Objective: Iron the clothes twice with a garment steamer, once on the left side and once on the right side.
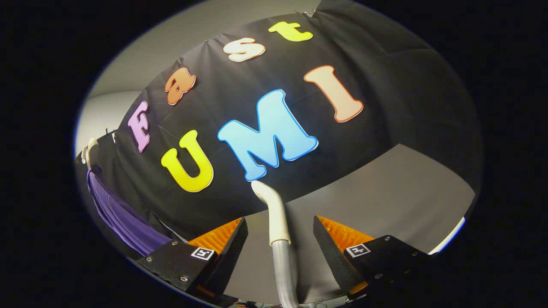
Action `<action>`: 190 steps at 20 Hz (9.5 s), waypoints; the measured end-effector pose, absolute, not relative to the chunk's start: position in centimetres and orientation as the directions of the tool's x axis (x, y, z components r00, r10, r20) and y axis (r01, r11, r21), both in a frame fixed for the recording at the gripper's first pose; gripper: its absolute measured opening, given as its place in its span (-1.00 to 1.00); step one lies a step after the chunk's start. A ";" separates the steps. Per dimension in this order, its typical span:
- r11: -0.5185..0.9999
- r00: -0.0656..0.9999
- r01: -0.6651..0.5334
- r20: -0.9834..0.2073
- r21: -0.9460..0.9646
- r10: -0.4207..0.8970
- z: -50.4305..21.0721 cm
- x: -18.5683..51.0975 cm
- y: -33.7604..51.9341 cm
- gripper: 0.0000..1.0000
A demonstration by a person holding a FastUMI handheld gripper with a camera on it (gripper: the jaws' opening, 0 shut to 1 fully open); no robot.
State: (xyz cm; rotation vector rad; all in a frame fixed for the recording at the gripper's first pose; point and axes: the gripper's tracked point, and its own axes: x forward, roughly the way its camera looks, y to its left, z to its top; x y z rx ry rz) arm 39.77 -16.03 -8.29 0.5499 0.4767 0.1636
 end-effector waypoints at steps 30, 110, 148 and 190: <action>0.543 0.613 0.140 -0.504 0.828 0.609 -15.0 45.0 -9.8 -0.28; 0.986 0.944 -0.166 -0.284 0.021 0.165 -2.6 11.9 18.0 -0.35; 0.968 0.699 -0.244 -0.682 0.059 0.218 -25.3 4.6 14.1 -0.35; 0.917 0.909 -0.399 -0.144 -0.028 0.391 0.1 11.5 34.9 -0.36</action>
